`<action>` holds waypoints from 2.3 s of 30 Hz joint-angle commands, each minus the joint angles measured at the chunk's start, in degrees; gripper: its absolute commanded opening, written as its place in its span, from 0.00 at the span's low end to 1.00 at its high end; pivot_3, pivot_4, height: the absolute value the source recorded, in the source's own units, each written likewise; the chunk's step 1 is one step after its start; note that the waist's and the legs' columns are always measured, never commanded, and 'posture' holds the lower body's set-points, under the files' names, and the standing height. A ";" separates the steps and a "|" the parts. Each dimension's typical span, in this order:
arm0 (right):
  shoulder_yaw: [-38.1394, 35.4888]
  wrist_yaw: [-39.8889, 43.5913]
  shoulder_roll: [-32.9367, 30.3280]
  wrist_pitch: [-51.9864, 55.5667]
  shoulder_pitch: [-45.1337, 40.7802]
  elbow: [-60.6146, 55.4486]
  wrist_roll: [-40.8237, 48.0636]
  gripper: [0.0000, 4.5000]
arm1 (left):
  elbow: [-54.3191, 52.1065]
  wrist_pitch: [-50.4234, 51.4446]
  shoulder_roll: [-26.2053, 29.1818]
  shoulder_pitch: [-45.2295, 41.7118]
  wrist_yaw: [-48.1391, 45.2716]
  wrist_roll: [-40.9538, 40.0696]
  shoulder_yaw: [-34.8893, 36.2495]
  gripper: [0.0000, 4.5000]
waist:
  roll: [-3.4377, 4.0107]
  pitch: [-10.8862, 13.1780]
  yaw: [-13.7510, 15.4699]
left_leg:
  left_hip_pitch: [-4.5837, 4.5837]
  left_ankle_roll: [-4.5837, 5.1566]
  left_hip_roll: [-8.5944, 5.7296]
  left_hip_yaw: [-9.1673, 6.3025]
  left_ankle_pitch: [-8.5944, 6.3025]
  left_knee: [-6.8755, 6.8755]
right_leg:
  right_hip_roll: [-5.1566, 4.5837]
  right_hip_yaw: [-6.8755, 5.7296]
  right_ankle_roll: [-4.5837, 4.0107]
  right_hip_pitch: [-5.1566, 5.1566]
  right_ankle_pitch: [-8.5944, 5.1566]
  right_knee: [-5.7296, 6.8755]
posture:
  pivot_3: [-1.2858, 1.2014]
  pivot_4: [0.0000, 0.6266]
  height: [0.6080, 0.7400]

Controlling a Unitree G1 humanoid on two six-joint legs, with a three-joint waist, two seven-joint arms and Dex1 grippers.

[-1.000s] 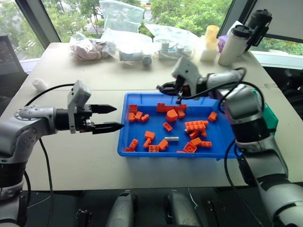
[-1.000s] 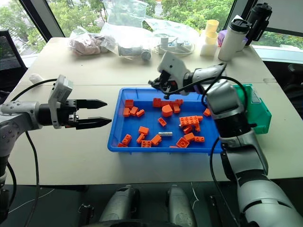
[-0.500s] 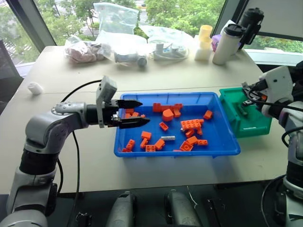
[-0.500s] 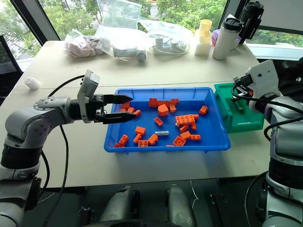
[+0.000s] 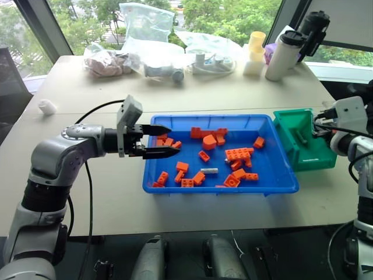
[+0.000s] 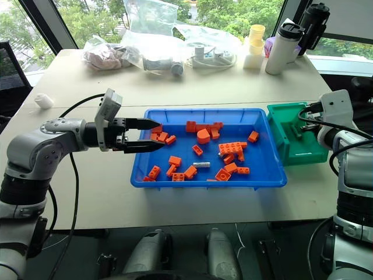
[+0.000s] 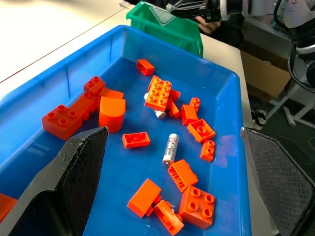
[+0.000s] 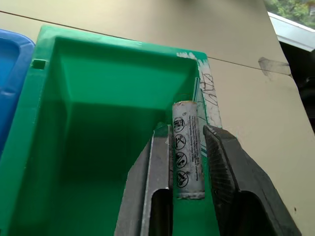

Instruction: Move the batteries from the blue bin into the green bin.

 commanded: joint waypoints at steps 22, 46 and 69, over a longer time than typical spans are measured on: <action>28.57 27.35 -5.20 -4.71 -5.99 -13.13 17.33 0.99 | -4.78 -5.81 12.64 3.50 -9.26 7.83 -2.39 1.00 | 0.03 0.02 0.22 | -0.03 0.05 0.00 -0.07 -0.03 0.00 | -0.03 -0.08 0.00 0.10 -0.01 -0.18 | 0.52 0.24 1.00; 45.73 37.19 2.12 -21.04 -11.62 3.62 5.52 0.57 | -6.64 -3.47 10.25 5.46 -3.47 5.72 0.99 1.00 | 0.03 0.02 0.09 | -0.06 0.05 0.02 -0.07 -0.03 0.05 | -0.01 -0.11 0.00 0.04 0.00 -0.12 | 0.52 0.24 1.00; 3.32 12.66 0.24 -5.97 -7.15 -8.04 14.52 0.01 | -4.91 -4.00 6.44 -0.35 -4.86 5.09 -0.79 1.00 | 0.02 0.01 1.29 | -0.08 0.04 -0.03 -0.08 -0.03 0.05 | -0.09 -0.12 0.00 0.05 0.00 -0.11 | 0.52 0.24 1.00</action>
